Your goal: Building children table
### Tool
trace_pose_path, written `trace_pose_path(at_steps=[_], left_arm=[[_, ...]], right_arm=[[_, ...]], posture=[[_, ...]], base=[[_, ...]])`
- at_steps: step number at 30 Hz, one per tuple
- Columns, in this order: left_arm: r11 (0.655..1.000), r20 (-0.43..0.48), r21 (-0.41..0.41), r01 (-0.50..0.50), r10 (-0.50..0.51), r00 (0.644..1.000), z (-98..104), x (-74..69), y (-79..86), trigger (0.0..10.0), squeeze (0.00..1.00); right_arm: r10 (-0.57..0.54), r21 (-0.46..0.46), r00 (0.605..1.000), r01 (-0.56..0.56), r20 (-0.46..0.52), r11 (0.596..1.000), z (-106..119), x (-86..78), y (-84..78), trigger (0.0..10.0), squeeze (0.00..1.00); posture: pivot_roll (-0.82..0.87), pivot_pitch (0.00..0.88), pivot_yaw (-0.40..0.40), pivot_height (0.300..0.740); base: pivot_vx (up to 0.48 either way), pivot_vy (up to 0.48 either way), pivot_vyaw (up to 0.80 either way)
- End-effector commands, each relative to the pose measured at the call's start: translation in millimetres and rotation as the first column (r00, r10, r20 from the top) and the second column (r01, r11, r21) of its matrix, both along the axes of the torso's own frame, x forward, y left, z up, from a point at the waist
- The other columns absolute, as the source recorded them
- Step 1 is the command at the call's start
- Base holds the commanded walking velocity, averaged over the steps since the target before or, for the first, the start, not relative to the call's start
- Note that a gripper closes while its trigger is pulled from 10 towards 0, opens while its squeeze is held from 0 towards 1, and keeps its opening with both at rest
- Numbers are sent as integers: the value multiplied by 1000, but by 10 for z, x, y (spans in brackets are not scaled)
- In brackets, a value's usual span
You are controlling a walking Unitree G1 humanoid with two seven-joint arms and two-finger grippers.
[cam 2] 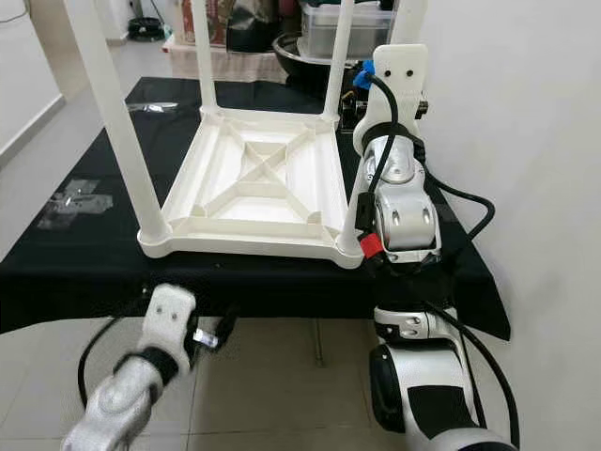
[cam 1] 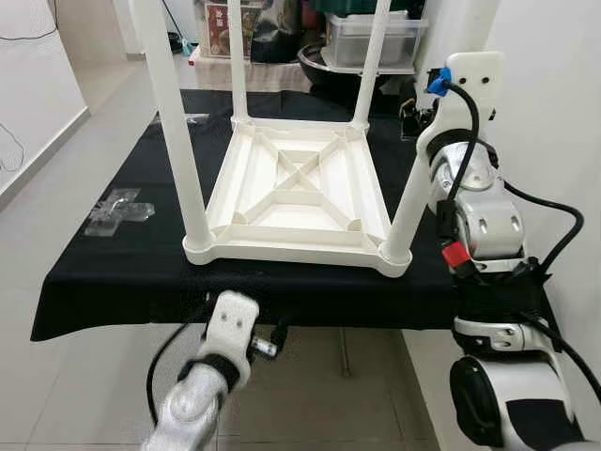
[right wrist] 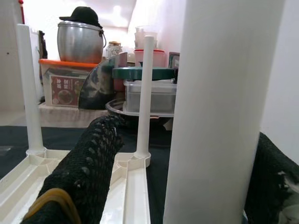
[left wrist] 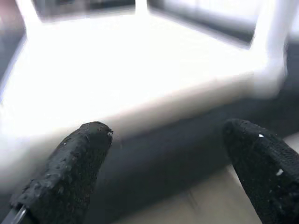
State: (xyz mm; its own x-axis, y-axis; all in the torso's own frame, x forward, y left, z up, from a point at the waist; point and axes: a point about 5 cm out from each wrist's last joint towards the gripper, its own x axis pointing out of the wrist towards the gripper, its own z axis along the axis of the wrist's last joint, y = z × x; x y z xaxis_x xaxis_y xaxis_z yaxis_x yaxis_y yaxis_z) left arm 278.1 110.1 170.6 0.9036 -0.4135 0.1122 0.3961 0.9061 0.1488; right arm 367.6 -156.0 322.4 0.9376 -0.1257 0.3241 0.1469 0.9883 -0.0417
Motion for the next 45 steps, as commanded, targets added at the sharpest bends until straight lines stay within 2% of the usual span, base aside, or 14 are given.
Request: trace_pose_path(at_steps=[1,2,4,8,17,20,22,27,31,32,33,36,42,45], left_arm=[[999,11,3,35,-35,999,40,95,63,10000,0],[999,11,3,35,-35,999,40,95,63,10000,0],[999,52,44,28,-30,998,127,334,151,10000,0],[996,67,76,-42,37,997,171,533,281,10000,0],[983,43,79,-164,161,986,202,821,643,10000,0],[983,38,75,-167,165,986,209,841,661,10000,0],[993,56,53,-101,98,994,200,826,500,10000,0],[996,54,55,-66,63,997,107,753,370,10000,0],[998,18,-6,-56,56,998,-19,676,275,10000,0],[1000,15,-9,-25,25,1000,-49,632,192,10000,0],[999,10,-28,42,-42,999,-83,528,19,10000,0],[992,2,-39,121,-121,993,-135,363,-186,10000,0],[983,-26,-41,176,-177,984,-269,162,-353,10000,0],[986,-73,-66,154,-159,985,-374,51,-373,10000,0]], right_arm=[[18,6,1000,-18,-16,1000,-46,-5,34,10000,0],[18,6,1000,-18,-16,1000,-46,-5,34,10000,0],[17,10,999,-16,-36,1000,-100,-28,23,10000,0],[12,12,999,-11,-44,1000,-127,-59,10,10000,0],[-12,9,1000,12,-29,1000,-55,-83,-77,10000,0],[-13,8,1000,14,-26,1000,-42,-86,-82,10000,0],[-32,13,999,32,6,999,78,-100,-124,10000,0],[-35,9,999,35,41,999,196,-101,-127,10000,0],[-32,4,995,31,95,1000,379,-107,-132,10000,0],[-23,-3,994,23,102,1000,409,-96,-129,3098,0],[-7,-11,994,8,114,1000,440,-78,-118,0,0],[24,12,995,-26,100,1000,424,-38,-100,0,0],[87,87,995,-92,57,992,356,64,-92,0,0],[150,226,988,-139,-28,964,202,213,-145,0,0]], posture=[[86,31,-70,740],[86,31,-70,740],[79,30,-59,740],[71,32,-50,740],[47,48,-37,740],[45,49,-36,740],[49,61,-42,740],[47,61,-47,740],[45,61,-48,740],[49,62,-53,740],[49,62,-53,740],[55,61,-61,740],[63,62,-64,740],[61,65,-62,740]], base=[[0,0,0],[0,0,0],[0,0,0],[0,0,0],[0,0,0],[0,0,0],[0,0,0],[0,0,0],[0,0,0],[0,0,0],[0,0,0],[0,0,0],[0,0,0],[0,0,0]])
